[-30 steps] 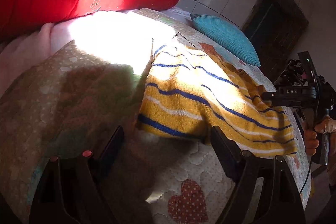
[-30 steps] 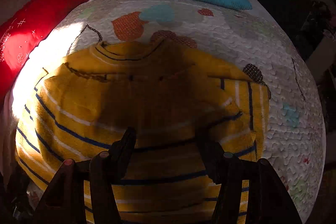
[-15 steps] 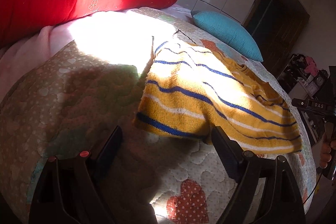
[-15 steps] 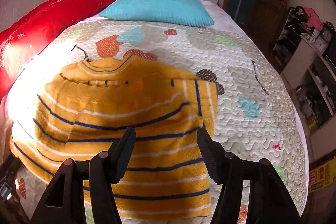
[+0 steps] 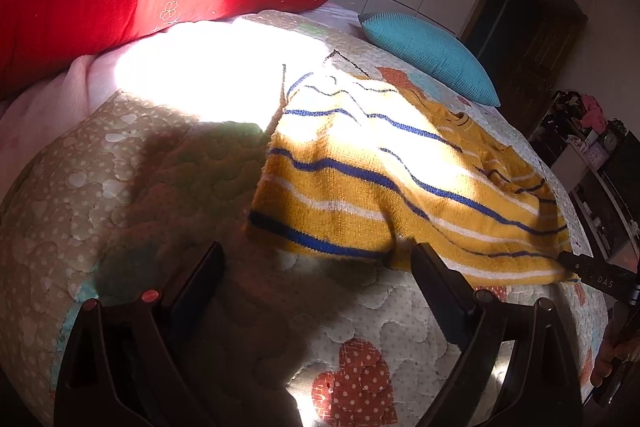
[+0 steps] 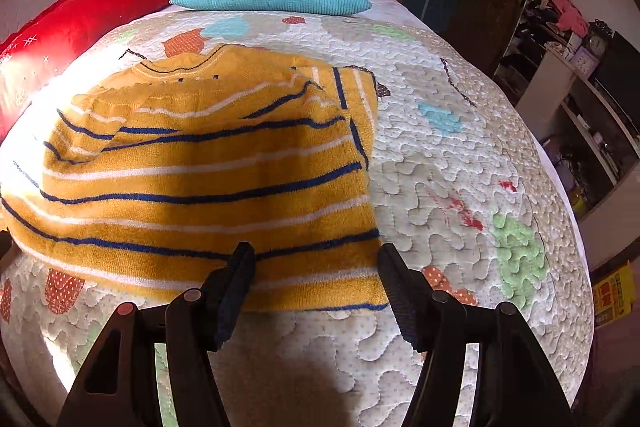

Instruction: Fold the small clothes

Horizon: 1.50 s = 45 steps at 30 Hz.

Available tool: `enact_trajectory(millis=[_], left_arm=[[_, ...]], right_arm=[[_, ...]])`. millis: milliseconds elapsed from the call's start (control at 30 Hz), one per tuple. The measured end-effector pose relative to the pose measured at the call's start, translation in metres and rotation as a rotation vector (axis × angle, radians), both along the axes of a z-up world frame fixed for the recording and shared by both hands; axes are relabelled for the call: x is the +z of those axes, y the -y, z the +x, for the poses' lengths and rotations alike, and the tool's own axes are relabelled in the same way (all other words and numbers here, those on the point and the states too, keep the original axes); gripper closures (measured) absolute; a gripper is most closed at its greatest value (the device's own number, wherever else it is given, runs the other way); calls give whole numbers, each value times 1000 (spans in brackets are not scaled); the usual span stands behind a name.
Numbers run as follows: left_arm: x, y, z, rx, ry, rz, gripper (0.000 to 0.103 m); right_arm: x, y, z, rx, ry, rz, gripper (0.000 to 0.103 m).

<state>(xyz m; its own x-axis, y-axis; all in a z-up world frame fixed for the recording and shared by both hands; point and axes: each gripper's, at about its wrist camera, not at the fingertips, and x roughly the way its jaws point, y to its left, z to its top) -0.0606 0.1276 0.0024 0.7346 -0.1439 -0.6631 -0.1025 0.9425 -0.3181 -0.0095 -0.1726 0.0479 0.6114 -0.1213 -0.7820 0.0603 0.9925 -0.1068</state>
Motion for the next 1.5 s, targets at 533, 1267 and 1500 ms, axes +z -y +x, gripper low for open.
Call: enact_trajectory(millis=[533,1267,1500], left_arm=[[-1,3,0,1,-7,22,8],[0,3,-3,9,-2,27,8],[3,-26,-18,37,66,-186,8]], right_arm=[[-27,-55,-32,102,19,62,24],[-42,-53,-31,85,85,112,6],[-43,-51,-34,93,107,136,5]])
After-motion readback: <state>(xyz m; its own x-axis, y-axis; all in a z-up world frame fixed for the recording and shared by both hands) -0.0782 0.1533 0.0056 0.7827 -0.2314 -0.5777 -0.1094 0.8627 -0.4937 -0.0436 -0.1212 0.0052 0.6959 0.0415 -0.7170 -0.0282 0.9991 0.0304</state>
